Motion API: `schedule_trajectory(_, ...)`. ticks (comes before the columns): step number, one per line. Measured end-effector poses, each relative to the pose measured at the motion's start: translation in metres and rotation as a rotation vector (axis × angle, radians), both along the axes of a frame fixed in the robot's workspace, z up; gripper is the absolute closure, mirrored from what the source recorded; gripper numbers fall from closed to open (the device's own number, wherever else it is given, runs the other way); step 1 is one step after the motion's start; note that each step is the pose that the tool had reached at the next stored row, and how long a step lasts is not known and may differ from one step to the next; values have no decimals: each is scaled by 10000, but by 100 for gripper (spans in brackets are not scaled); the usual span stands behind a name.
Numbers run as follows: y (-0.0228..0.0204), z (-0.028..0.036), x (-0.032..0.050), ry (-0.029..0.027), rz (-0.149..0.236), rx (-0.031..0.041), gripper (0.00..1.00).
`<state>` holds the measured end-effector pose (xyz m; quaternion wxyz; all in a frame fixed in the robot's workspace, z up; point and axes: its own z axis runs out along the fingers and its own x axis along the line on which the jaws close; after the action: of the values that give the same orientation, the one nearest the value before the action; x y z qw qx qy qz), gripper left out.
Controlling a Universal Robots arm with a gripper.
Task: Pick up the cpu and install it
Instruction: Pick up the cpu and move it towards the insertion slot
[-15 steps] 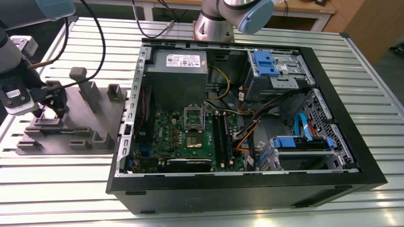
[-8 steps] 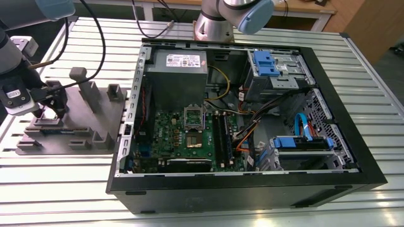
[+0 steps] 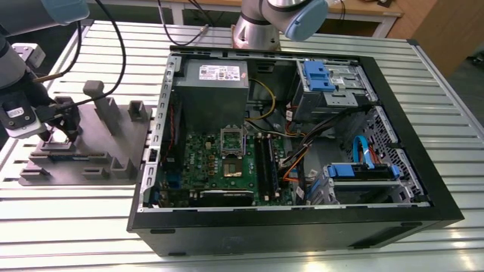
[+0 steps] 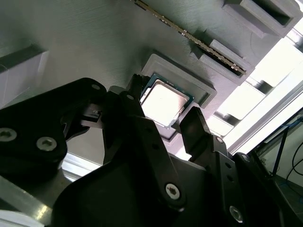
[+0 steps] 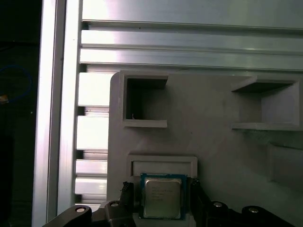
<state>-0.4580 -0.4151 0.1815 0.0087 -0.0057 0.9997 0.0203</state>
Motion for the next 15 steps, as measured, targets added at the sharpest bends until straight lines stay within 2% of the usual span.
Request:
schedule_trajectory(10, 0, -1, -6, 0, 0, 0, 42)
schedule_trajectory(11, 0, -1, -6, 0, 0, 0, 49)
schedule_trajectory(15, 0, -1, -6, 1, 0, 0, 51)
